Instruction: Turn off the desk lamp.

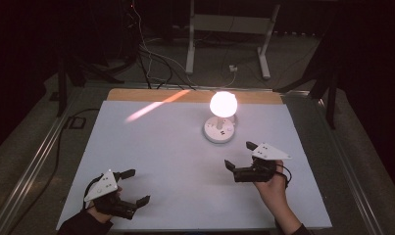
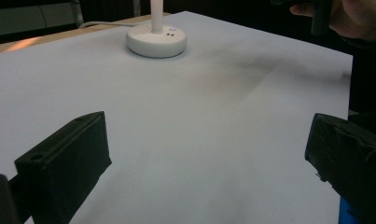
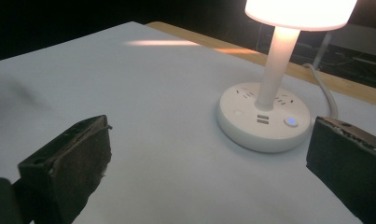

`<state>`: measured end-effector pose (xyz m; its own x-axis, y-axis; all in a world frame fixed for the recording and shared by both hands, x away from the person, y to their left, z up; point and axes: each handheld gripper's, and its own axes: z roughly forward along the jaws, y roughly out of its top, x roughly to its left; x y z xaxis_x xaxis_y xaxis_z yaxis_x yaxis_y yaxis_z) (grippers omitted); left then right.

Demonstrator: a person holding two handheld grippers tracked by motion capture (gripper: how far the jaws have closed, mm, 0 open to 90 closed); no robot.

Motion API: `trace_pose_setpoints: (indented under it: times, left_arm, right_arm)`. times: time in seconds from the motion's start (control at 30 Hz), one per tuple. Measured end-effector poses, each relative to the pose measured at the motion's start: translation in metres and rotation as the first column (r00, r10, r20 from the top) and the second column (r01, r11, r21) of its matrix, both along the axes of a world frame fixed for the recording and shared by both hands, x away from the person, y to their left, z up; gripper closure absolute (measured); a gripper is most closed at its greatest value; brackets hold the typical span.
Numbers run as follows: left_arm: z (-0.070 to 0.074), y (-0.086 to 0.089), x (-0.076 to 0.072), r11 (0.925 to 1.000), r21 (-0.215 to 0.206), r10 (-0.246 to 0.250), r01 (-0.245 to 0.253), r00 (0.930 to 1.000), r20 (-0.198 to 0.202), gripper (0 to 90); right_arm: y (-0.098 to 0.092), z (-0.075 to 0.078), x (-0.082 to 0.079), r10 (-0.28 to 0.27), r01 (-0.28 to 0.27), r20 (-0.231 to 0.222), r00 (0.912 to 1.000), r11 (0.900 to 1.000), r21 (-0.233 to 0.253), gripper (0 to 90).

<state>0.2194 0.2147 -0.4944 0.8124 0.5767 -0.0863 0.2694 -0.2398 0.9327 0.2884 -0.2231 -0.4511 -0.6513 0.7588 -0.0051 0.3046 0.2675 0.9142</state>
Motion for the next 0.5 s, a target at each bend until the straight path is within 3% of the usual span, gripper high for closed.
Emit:
trace_pose_setpoints:
  times: [0.5]
  left_arm:
    - [0.0,0.0,0.0,1.0,-0.003,0.0,0.0,1.0,-0.001,0.6]
  right_arm:
    - [0.015,0.0,0.021,0.005,-0.005,0.003,1.0,1.0,-0.012,0.0]
